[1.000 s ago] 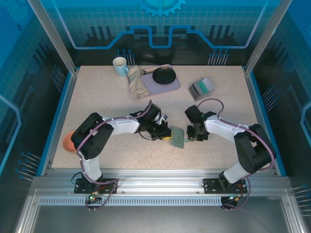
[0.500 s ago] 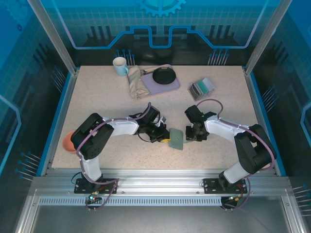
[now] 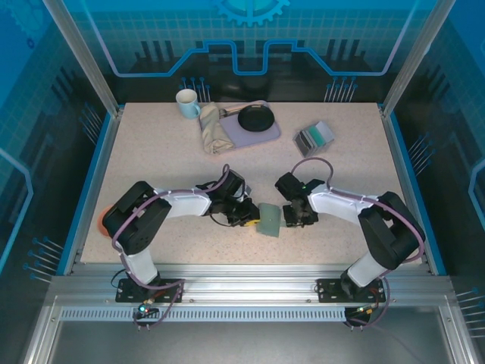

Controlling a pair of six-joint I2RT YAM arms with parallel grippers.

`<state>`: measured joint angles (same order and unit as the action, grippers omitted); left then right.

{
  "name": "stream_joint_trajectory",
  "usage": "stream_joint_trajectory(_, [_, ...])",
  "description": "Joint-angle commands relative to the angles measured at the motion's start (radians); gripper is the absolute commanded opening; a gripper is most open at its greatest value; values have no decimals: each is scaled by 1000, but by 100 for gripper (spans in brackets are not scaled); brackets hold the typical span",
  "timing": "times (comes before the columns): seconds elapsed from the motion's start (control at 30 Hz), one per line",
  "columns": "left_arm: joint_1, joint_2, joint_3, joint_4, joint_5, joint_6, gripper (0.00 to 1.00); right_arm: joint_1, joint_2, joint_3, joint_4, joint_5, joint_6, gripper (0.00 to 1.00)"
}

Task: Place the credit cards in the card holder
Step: Place the card holder at the bottom-center of the table, then move the storage box to the center of the table.

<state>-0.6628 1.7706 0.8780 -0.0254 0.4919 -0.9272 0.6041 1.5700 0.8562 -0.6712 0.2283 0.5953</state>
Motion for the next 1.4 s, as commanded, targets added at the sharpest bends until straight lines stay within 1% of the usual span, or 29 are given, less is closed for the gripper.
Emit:
stream_joint_trajectory(0.0, [4,-63,-7,-62,-47,19,23,-96,-125,64,-28,-27,-53,46])
stream_joint_trajectory(0.03, [5,-77,-4,-82,-60,29,28,-148,-164,77,-10,-66,-67,50])
stream_joint_trajectory(0.07, [4,-91,0,-102,-72,39,34,-202,-195,95,8,-105,-80,56])
stream_joint_trajectory(0.1, [4,-106,9,-130,-90,52,39,-250,-215,112,26,-135,-92,64])
stream_joint_trajectory(0.13, [3,-121,18,-156,-108,65,43,-304,-228,143,37,-148,-96,74])
stream_joint_trajectory(0.17, [3,-133,29,-179,-124,76,45,-359,-225,173,49,-165,-103,82])
stream_joint_trajectory(0.23, [3,-161,49,-219,-168,91,52,-449,-174,262,58,-226,-124,91])
stream_joint_trajectory(0.27, [6,-171,59,-233,-189,100,54,-486,-124,329,46,-223,-125,93])
stream_joint_trajectory(0.33, [5,-189,94,-275,-252,124,57,-547,-21,446,16,-211,-129,93])
stream_joint_trajectory(0.37, [6,-192,110,-286,-281,136,59,-577,26,491,28,-210,-124,93])
stream_joint_trajectory(0.4, [6,-197,123,-294,-303,144,61,-604,67,527,46,-236,-115,93])
stream_joint_trajectory(0.47, [12,-192,154,-293,-341,162,69,-672,179,622,65,-395,-96,94])
stream_joint_trajectory(0.5, [16,-183,169,-294,-349,169,70,-693,231,669,66,-445,-90,95])
stream_joint_trajectory(0.53, [23,-175,189,-297,-358,175,73,-704,292,738,58,-468,-93,98])
stream_joint_trajectory(0.57, [32,-163,207,-296,-364,179,75,-709,350,800,48,-464,-104,99])
stream_joint_trajectory(0.67, [63,-132,248,-293,-367,181,79,-699,501,1006,-20,-404,-140,100])
stream_joint_trajectory(0.73, [87,-113,277,-298,-354,184,80,-703,593,1115,-55,-365,-133,100])
stream_joint_trajectory(0.77, [97,-103,288,-300,-351,189,80,-710,638,1163,-56,-366,-125,100])
stream_joint_trajectory(0.87, [134,-70,330,-317,-329,206,81,-715,784,1341,-99,-407,-132,100])
stream_joint_trajectory(0.93, [159,-45,365,-342,-318,219,81,-710,878,1467,-133,-457,-140,99])
stream_joint_trajectory(1.03, [185,-25,404,-364,-302,235,81,-706,995,1599,-156,-544,-134,98])
stream_joint_trajectory(1.17, [204,-9,431,-383,-296,249,82,-696,1076,1668,-180,-627,-147,96])
stream_joint_trajectory(1.23, [212,-2,437,-386,-290,254,82,-690,1084,1656,-179,-696,-175,93])
stream_joint_trajectory(1.3, [219,6,442,-386,-274,252,82,-677,1075,1631,-186,-739,-221,91])
stream_joint_trajectory(1.37, [222,13,448,-383,-255,262,82,-662,1051,1597,-199,-756,-274,89])
